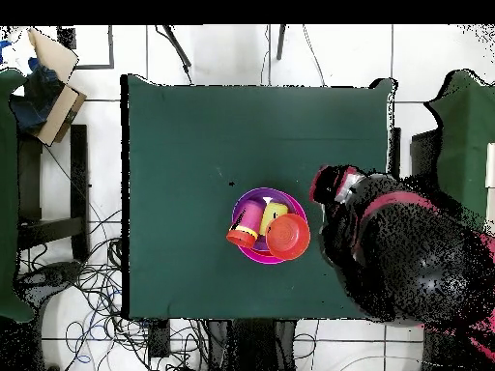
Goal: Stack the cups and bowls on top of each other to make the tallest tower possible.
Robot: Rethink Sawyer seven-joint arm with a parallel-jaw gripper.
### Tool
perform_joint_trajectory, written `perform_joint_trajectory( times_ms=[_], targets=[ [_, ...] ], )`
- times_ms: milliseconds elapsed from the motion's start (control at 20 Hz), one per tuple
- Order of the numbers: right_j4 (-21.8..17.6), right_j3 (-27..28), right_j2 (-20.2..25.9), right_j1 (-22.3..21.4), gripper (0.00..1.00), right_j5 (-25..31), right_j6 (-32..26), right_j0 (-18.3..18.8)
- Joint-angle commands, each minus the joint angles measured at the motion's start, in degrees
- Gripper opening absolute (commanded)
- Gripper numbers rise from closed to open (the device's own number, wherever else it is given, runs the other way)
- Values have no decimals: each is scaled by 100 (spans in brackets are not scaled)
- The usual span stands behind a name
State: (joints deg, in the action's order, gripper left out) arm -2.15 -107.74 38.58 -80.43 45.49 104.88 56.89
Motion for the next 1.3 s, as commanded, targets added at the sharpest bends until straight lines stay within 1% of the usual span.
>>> perform_joint_trajectory(
  times_ms=[50,200,500,650,800,1050,1200,1300],
  targets=[
    [-155,-111,438,82,100,516,-1975,67],
    [-154,50,562,85,100,673,-2140,222],
    [-249,979,916,593,100,1346,-2411,518],
    [-308,1165,1008,642,100,1597,-2507,641],
    [-368,1241,1073,720,100,1728,-2505,668],
    [-698,1603,1097,1197,100,1819,-2499,588],
    [-813,1809,1125,1350,100,1929,-2577,555],
    [-836,1805,1156,1334,100,1939,-2578,568]
  ],
)
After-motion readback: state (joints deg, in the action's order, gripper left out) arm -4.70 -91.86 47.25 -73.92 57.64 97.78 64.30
